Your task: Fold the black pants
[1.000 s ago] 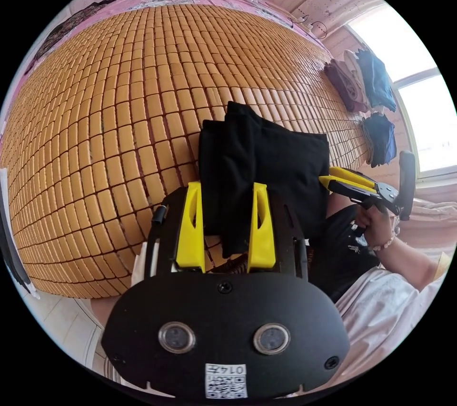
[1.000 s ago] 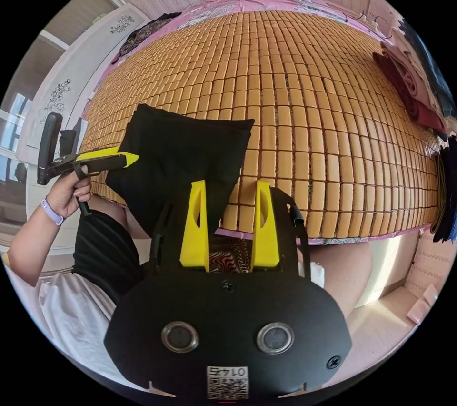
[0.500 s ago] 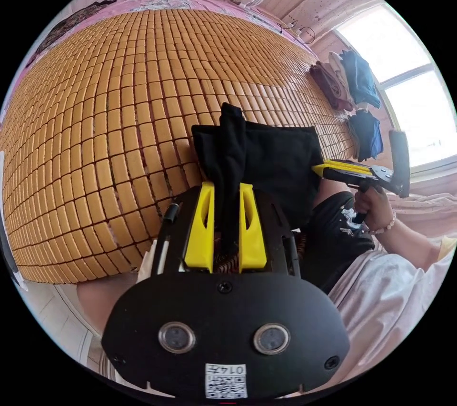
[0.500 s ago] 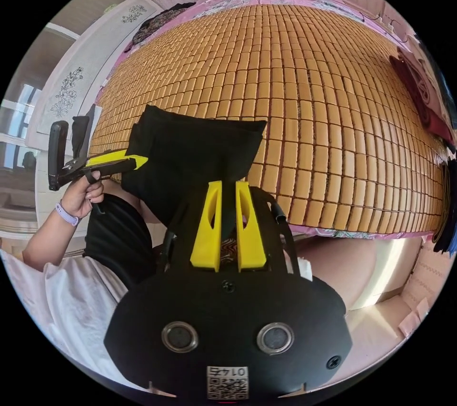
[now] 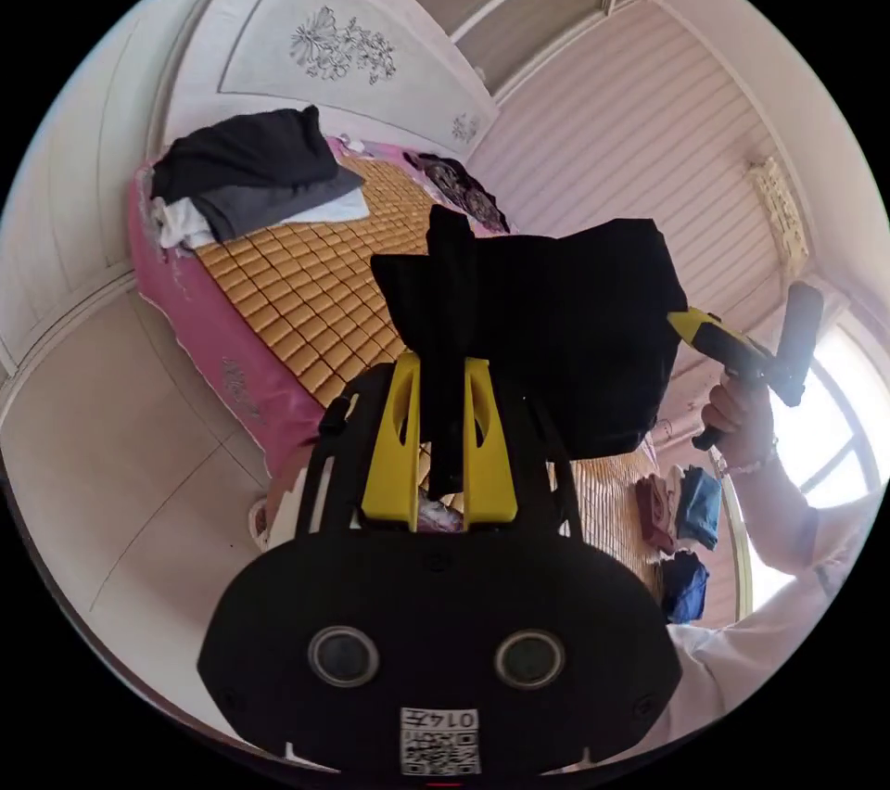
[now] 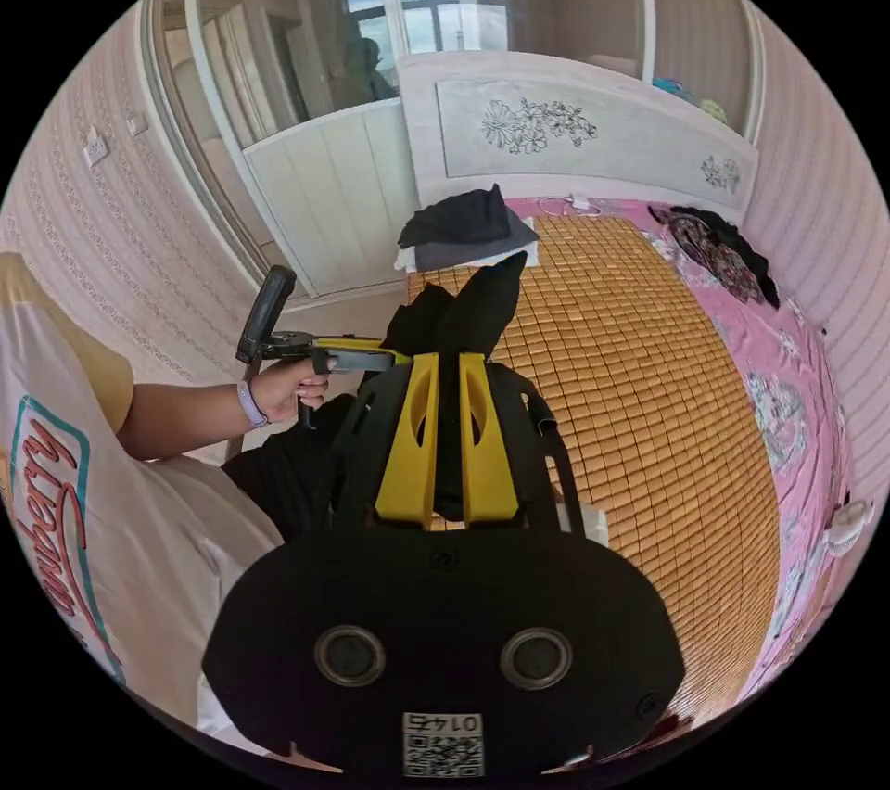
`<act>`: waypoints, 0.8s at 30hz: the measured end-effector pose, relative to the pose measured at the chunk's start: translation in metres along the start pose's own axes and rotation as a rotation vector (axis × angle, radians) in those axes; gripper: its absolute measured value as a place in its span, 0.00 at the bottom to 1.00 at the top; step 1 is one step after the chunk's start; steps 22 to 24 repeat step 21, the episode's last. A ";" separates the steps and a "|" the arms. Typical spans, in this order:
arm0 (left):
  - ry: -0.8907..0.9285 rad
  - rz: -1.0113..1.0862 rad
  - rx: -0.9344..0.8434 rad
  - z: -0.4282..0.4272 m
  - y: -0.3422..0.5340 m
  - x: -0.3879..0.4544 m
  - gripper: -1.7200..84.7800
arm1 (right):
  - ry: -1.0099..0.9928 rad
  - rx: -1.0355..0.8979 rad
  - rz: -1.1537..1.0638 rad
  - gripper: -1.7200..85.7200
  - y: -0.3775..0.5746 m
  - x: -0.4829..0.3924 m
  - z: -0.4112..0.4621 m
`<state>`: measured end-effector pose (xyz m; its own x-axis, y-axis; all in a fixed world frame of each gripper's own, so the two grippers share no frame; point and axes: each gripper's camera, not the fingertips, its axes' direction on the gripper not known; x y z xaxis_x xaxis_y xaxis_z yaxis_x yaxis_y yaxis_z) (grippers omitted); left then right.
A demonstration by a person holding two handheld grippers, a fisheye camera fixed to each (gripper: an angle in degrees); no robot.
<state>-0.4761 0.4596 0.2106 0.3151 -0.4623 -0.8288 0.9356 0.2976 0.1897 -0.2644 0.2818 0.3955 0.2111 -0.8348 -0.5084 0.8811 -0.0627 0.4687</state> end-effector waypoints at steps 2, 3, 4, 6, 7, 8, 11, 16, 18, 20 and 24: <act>-0.058 -0.048 0.133 -0.033 -0.006 -0.020 0.10 | -0.088 0.024 -0.105 0.05 -0.055 -0.006 0.016; -0.087 -0.070 0.220 -0.052 -0.011 -0.030 0.10 | -0.106 0.028 -0.128 0.05 -0.070 -0.007 0.021; -0.102 -0.082 0.260 -0.059 -0.014 -0.034 0.10 | -0.127 0.036 -0.174 0.06 -0.099 -0.008 0.030; -0.145 -0.125 0.398 -0.079 -0.038 -0.049 0.11 | -0.112 0.042 -0.242 0.06 -0.147 -0.011 0.044; -0.156 -0.141 0.417 -0.081 -0.047 -0.053 0.11 | -0.097 0.052 -0.275 0.07 -0.180 -0.012 0.053; -0.190 -0.164 0.423 -0.079 -0.069 -0.061 0.12 | -0.105 0.044 -0.261 0.08 -0.217 -0.007 0.065; -0.305 -0.272 0.412 -0.063 -0.116 -0.097 0.15 | -0.098 -0.024 -0.063 0.10 -0.299 0.029 0.106; -0.254 -0.510 0.185 -0.025 -0.098 -0.178 0.15 | -0.060 -0.139 0.122 0.14 -0.292 0.074 0.147; -0.259 -0.393 0.153 -0.025 -0.056 -0.171 0.14 | -0.089 -0.171 0.100 0.14 -0.246 0.080 0.154; -0.246 -0.240 0.092 -0.025 -0.019 -0.148 0.13 | -0.086 -0.211 0.117 0.13 -0.148 0.089 0.152; -0.228 -0.164 0.043 -0.024 0.007 -0.131 0.10 | -0.080 -0.231 0.146 0.13 -0.119 0.092 0.149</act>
